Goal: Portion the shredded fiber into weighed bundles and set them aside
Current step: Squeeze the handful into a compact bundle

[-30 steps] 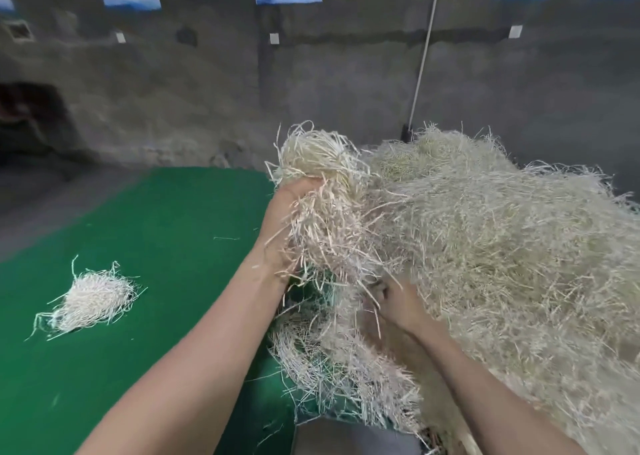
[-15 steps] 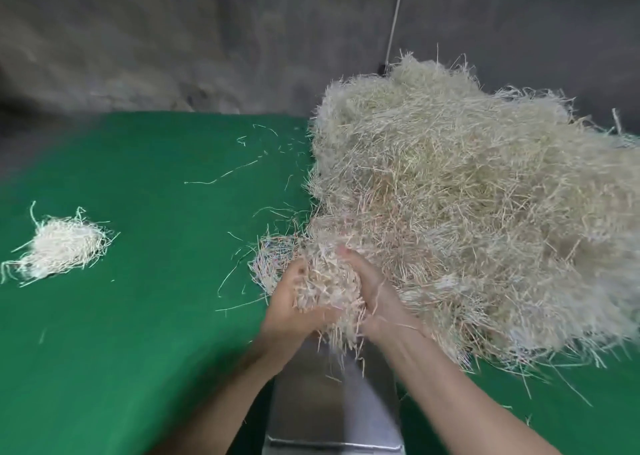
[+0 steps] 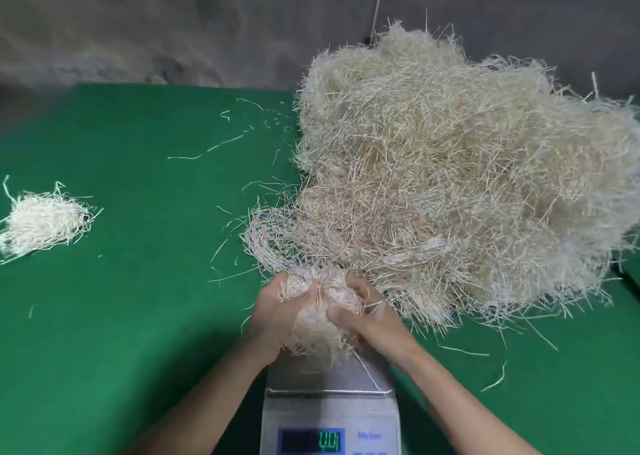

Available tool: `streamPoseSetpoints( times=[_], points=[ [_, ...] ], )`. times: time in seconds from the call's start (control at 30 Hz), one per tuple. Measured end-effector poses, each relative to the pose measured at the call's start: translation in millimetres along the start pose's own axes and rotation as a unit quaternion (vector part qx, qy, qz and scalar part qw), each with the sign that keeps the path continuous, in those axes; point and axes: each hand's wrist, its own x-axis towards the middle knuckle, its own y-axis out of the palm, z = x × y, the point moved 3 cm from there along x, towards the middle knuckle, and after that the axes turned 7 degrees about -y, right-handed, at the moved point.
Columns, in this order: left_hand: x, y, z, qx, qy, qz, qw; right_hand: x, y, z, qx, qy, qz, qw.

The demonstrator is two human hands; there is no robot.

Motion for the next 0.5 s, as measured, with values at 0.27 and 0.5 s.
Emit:
streamPoseSetpoints(
  times=[0.27, 0.5],
  points=[
    [-1.2, 3.0, 19.1, 0.126, 0.074, 0.145, 0.978, -22.5, -23.1, -12.4, -0.103, 0.026, -0.015, 0.994],
    [-2.2, -32.3, 4.9, 0.117, 0.167, 0.106, 0.973, -17.1, -27.6, -6.0, -0.116, -0.020, -0.032, 0.993]
  ],
)
